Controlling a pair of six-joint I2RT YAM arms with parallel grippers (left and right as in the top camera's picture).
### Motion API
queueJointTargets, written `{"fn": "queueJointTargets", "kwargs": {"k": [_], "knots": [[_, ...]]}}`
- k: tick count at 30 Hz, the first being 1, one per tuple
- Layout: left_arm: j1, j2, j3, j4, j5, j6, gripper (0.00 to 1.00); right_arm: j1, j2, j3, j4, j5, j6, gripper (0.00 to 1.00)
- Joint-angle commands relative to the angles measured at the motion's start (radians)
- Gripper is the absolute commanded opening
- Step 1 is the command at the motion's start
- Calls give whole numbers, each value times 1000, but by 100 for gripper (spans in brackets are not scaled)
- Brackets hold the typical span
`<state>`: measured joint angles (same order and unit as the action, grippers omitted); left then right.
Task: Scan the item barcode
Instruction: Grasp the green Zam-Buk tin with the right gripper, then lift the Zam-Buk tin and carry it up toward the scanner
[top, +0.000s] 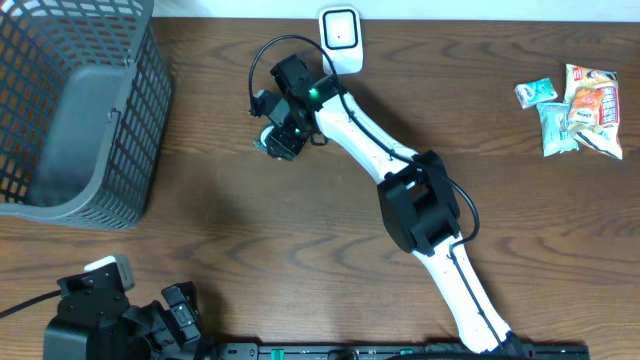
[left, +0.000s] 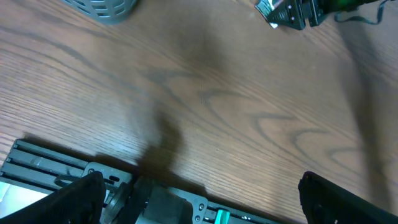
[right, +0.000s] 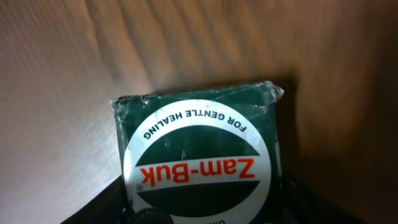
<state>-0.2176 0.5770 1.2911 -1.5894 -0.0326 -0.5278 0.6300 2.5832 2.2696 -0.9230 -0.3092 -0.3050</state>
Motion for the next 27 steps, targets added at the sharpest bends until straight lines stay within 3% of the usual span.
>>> {"fn": "queueJointTargets", "kwargs": {"k": [1, 3, 7, 12, 15, 23, 27], "knots": [[3, 0, 3, 0, -9, -9, 98, 29, -24, 15, -102, 39, 242, 56], [3, 0, 3, 0, -9, -9, 97, 41, -45, 15, -158, 49, 307, 54], [3, 0, 3, 0, -9, -9, 98, 67, -80, 15, -274, 111, 456, 63], [3, 0, 3, 0, -9, -9, 97, 107, -93, 15, -394, 210, 568, 67], [3, 0, 3, 0, -9, -9, 98, 134, -92, 11, -409, 230, 570, 75], [3, 0, 3, 0, -9, -9, 98, 162, -108, 65, -433, 401, 570, 76], [3, 0, 3, 0, -9, -9, 98, 154, -127, 115, -410, 407, 532, 88]]}}
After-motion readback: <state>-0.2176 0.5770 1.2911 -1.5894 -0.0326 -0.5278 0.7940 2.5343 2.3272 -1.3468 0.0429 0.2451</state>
